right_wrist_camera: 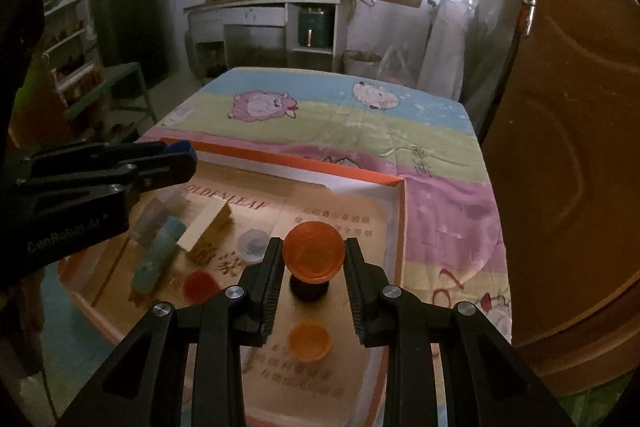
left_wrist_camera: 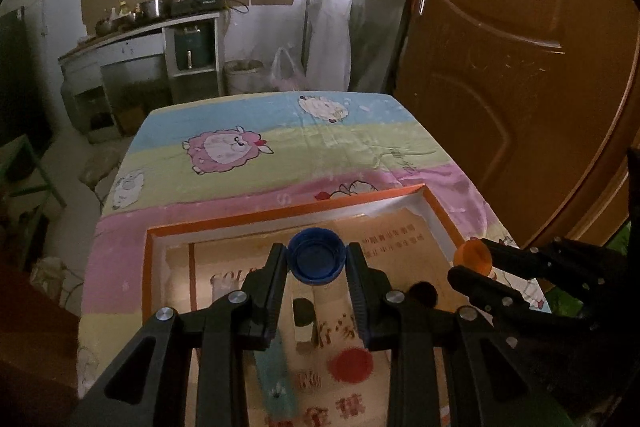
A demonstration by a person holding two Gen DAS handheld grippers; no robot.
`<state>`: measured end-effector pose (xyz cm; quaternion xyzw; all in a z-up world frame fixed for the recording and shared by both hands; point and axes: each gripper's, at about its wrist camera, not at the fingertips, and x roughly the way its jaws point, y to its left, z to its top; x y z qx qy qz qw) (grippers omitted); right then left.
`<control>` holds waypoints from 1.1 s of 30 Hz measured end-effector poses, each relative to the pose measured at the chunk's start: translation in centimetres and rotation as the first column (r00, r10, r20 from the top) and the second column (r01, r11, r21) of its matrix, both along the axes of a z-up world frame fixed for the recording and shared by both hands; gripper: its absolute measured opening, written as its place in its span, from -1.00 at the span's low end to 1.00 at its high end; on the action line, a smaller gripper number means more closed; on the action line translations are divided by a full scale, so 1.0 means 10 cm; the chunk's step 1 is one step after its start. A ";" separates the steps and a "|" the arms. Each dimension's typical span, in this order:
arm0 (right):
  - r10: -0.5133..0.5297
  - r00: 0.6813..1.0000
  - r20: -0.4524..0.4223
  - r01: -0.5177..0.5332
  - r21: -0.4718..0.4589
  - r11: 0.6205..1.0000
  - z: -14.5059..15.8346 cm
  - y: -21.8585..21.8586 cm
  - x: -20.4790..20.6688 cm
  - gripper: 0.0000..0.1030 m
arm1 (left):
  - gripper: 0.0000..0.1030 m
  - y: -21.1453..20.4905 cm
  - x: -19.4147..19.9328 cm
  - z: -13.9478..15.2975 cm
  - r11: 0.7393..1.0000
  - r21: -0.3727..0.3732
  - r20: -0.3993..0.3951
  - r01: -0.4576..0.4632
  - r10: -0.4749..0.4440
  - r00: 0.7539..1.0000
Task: Organize rigid objects
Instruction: 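Carry the blue cap and orange cap with both grippers into the tray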
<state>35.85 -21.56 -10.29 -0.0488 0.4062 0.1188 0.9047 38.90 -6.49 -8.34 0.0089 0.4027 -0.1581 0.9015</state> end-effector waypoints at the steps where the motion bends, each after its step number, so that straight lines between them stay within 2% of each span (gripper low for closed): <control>1: 0.002 1.000 -0.005 -0.002 -0.002 1.000 -0.01 -0.01 0.04 -0.41 | -0.41 -0.01 0.04 -0.01 1.000 -0.006 -0.008 0.002 -0.002 1.000; 5: 0.011 0.999 -0.030 -0.011 0.003 1.000 -0.09 -0.03 0.23 -0.41 | -0.41 -0.06 0.23 -0.09 1.000 -0.025 -0.047 0.010 -0.011 0.999; 15: 0.029 0.995 -0.093 -0.027 0.021 0.999 -0.29 -0.08 0.62 -0.41 | -0.41 -0.26 0.58 -0.32 0.999 0.008 -0.100 0.034 -0.033 0.994; 33: 0.068 0.985 -0.157 -0.068 0.006 0.998 -0.58 -0.07 0.80 -0.40 | -0.41 -0.53 0.75 -0.67 0.992 0.100 -0.155 0.084 -0.067 0.986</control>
